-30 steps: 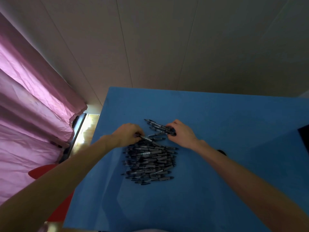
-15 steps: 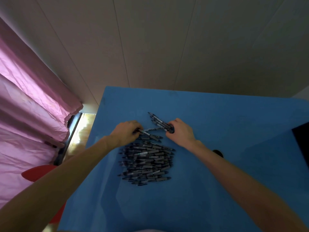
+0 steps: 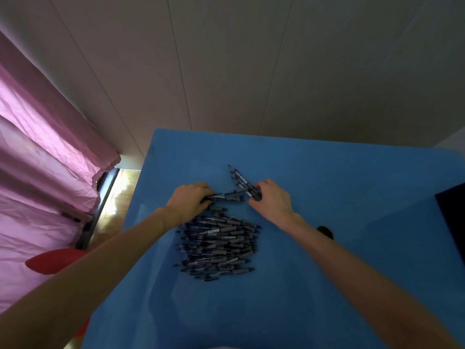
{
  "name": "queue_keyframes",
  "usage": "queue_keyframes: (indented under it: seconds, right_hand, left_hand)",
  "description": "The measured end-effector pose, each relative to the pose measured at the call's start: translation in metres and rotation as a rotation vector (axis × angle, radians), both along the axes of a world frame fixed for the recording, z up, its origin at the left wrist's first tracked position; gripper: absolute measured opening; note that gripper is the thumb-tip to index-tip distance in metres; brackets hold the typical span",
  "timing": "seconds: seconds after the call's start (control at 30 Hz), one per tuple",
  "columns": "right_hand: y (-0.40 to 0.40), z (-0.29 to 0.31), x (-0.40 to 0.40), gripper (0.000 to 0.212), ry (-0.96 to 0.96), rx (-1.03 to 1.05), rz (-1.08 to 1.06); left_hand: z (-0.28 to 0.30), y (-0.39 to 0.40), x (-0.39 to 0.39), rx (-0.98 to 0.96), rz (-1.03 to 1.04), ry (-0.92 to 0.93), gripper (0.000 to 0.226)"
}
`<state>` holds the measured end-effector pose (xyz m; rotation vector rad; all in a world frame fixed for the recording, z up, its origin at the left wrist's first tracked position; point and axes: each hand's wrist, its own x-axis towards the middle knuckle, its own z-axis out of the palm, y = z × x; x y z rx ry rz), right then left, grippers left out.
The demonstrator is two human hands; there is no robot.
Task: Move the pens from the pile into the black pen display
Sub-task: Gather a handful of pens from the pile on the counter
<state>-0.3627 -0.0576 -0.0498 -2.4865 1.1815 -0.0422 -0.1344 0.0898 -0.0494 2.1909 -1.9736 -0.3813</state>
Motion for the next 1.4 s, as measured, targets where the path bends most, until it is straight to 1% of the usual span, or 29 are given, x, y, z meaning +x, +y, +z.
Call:
queue_keyframes:
  seconds: [0.1, 0.2, 0.37, 0.53, 0.63, 0.67, 0.7, 0.77, 0.83, 0.93, 1.0, 1.03, 1.1, 1.17, 1.23, 1.3, 1.4]
  right_hand:
    - [-0.004, 0.004, 0.002, 0.023, 0.072, -0.013, -0.016]
    - [-0.009, 0.011, 0.005, 0.026, 0.133, 0.017, -0.055]
    - [-0.013, 0.017, 0.001, 0.032, 0.172, 0.082, -0.13]
    - [-0.025, 0.025, -0.001, 0.037, 0.292, 0.102, -0.119]
    - [-0.036, 0.028, 0.008, 0.037, 0.183, 0.118, -0.131]
    - [-0.038, 0.027, 0.014, 0.04, 0.134, 0.109, -0.117]
    - [-0.04, 0.026, 0.021, 0.047, 0.103, 0.098, -0.092]
    - [-0.044, 0.021, 0.033, 0.062, 0.1, 0.065, -0.014]
    - [-0.049, 0.015, 0.043, 0.069, 0.114, 0.029, 0.078]
    - [-0.057, 0.009, 0.046, 0.063, 0.187, -0.031, 0.211]
    - [-0.059, 0.008, 0.045, 0.051, 0.206, -0.077, 0.233]
    - [-0.059, 0.008, 0.044, 0.045, 0.206, -0.101, 0.229]
    - [-0.057, 0.006, 0.04, 0.038, 0.2, -0.14, 0.21]
    - [-0.055, 0.005, 0.034, 0.04, 0.199, -0.175, 0.183]
    - [-0.051, 0.004, 0.028, 0.048, 0.227, -0.191, 0.159]
    - [-0.048, 0.004, 0.023, 0.055, 0.249, -0.172, 0.132]
    - [-0.042, 0.004, 0.017, 0.059, 0.263, -0.153, 0.102]
  left_hand:
    - [0.002, -0.002, -0.002, 0.021, -0.055, -0.041, 0.03]
    - [0.002, -0.011, -0.001, -0.014, 0.018, -0.072, 0.03]
    - [-0.002, -0.03, 0.007, -0.041, 0.111, -0.076, 0.031]
    - [-0.005, -0.037, 0.009, -0.022, 0.082, -0.077, 0.04]
    - [-0.007, -0.035, 0.014, -0.037, 0.09, -0.035, 0.04]
    - [-0.007, -0.034, 0.016, -0.044, 0.1, -0.03, 0.039]
    - [-0.007, -0.034, 0.016, -0.045, 0.114, -0.027, 0.038]
    - [-0.005, -0.033, 0.012, -0.009, 0.139, -0.027, 0.04]
    - [-0.005, -0.032, 0.006, 0.056, 0.149, -0.045, 0.044]
    - [-0.002, -0.026, -0.001, 0.113, 0.219, -0.042, 0.061]
    - [0.001, -0.022, -0.006, 0.099, 0.364, 0.018, 0.074]
    - [0.002, -0.022, -0.008, 0.081, 0.447, 0.06, 0.076]
    - [0.004, -0.021, -0.012, 0.043, 0.576, 0.119, 0.074]
    - [0.006, -0.022, -0.012, 0.034, 0.64, 0.14, 0.063]
    - [0.008, -0.022, -0.009, 0.06, 0.67, 0.141, 0.051]
    - [0.008, -0.024, -0.009, 0.109, 0.651, 0.13, 0.053]
    - [0.01, -0.035, -0.017, 0.199, 0.605, 0.114, 0.067]
